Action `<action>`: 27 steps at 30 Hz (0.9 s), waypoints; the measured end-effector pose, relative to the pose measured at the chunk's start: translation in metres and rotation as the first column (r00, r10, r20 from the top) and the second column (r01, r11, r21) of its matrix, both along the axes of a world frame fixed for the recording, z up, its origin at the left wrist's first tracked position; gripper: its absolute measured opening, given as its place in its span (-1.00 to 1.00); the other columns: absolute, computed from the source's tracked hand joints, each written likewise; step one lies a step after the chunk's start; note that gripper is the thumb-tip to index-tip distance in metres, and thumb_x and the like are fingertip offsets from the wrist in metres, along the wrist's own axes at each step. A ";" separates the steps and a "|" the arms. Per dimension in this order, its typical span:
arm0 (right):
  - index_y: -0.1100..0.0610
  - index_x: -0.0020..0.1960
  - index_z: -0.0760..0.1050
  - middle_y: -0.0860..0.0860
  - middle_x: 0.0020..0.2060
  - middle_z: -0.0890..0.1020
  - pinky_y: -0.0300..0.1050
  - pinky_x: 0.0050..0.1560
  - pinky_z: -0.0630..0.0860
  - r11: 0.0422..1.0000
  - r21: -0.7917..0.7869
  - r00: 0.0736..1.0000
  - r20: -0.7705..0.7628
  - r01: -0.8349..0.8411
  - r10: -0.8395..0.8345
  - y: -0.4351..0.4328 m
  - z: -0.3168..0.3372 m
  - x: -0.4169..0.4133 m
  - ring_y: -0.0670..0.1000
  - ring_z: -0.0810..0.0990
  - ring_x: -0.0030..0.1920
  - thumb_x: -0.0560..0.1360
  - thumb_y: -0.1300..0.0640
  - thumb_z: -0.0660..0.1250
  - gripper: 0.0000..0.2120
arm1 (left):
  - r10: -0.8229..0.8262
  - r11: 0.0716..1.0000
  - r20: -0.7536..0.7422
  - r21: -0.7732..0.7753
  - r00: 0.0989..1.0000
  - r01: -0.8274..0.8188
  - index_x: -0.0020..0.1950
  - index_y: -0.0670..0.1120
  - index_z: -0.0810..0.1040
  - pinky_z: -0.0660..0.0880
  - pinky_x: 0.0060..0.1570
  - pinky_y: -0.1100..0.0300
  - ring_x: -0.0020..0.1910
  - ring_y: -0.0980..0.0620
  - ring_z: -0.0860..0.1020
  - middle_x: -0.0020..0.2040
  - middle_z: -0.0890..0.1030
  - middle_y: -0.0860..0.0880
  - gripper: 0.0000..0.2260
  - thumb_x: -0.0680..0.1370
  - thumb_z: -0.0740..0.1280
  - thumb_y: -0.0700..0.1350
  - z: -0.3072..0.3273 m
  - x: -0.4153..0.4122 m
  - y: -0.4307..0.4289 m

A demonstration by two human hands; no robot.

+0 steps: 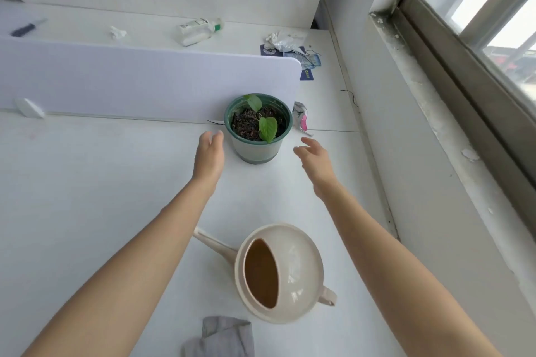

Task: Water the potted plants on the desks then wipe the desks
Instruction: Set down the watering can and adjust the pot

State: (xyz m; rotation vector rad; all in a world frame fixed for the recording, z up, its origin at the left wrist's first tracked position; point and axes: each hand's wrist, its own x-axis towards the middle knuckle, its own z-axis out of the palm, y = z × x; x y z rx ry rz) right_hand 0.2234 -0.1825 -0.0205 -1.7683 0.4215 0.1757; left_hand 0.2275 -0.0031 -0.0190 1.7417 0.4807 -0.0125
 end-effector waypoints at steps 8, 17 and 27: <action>0.14 0.44 0.20 0.06 0.43 0.31 -0.20 0.24 0.24 0.986 0.127 0.993 0.038 0.110 -0.115 0.018 -0.027 0.063 0.02 0.31 0.39 0.54 0.22 0.16 -0.53 | 0.175 0.981 0.021 -0.091 0.984 -0.172 0.45 -0.17 0.19 0.16 0.42 0.01 0.43 -0.08 0.24 0.45 0.28 -0.12 -0.55 0.60 0.01 -0.02 -0.022 0.084 -0.006; 0.13 0.41 0.26 0.03 0.36 0.40 -0.26 0.27 0.25 0.948 0.216 0.963 0.082 0.234 -0.256 0.035 -0.042 0.072 -0.05 0.35 0.36 0.57 0.15 0.13 -0.59 | 0.077 0.961 0.022 -0.269 0.997 -0.068 0.49 -0.13 0.15 0.09 0.46 0.16 0.48 0.04 0.18 0.51 0.21 -0.05 -0.49 0.62 -0.08 0.11 -0.040 0.103 -0.018; -0.03 0.43 0.26 0.00 0.45 0.30 0.01 0.45 0.19 0.970 0.218 0.994 0.001 0.104 -0.107 0.017 -0.026 0.100 -0.02 0.27 0.43 0.46 -0.30 -0.03 -0.38 | 0.014 0.957 0.062 -0.289 0.998 0.005 0.51 -0.02 -0.22 -0.09 0.44 0.14 0.52 0.09 -0.08 0.55 -0.09 0.03 -0.48 0.62 -0.13 0.10 -0.047 0.063 -0.042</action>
